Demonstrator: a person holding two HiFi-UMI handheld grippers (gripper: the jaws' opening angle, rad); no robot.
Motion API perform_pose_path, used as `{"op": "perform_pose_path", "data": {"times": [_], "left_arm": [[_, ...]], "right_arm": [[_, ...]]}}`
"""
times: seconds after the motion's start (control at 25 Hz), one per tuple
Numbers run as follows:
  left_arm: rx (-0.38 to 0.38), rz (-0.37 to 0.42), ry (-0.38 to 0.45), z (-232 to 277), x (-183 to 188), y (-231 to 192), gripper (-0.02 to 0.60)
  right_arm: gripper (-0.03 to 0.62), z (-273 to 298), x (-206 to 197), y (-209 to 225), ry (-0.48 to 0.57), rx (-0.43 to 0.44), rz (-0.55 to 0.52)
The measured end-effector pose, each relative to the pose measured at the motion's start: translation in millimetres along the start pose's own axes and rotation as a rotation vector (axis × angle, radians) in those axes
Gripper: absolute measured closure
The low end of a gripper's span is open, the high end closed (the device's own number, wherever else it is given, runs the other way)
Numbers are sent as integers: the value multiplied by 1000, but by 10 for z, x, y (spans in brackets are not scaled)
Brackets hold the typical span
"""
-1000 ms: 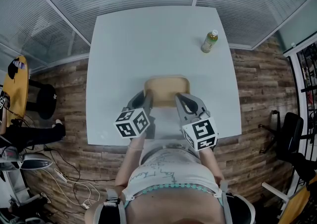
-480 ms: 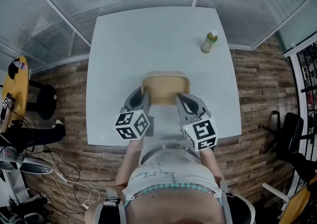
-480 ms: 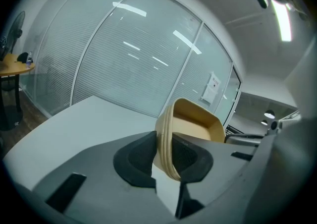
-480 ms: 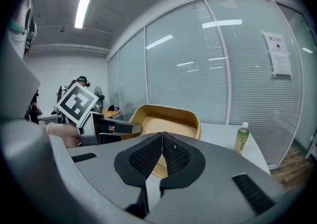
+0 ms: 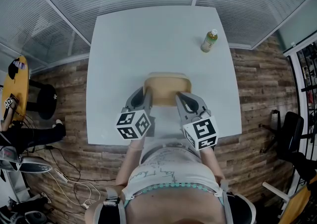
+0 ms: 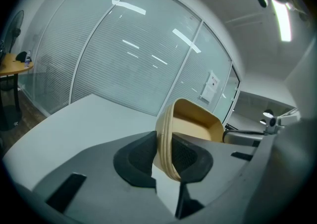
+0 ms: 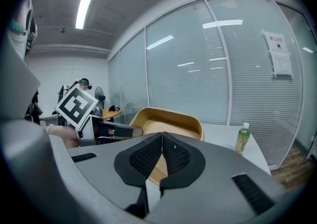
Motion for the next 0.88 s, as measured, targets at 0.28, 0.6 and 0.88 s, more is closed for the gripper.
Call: {"op": "perform_pose_path", "data": {"times": [0.28, 0.6, 0.88], "left_arm": [[3, 5, -11, 1, -13, 1, 529], [0, 7, -21, -2, -37, -2, 529], [2, 8, -21, -2, -35, 7, 529]], "right_arm": [[594, 8, 3, -1, -2, 3, 0], [594, 13, 7, -2, 2, 8, 1], [594, -2, 19, 9, 4, -2, 1]]}}
Point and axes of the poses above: the fingertips, and each gripper's own axes: z forward along the fingers, y to its right, x out of its top, the point moved 6 cm from there along -z, backward along the fingers, and after that the axes turned 7 degrees about x, right-handed, at the moved point
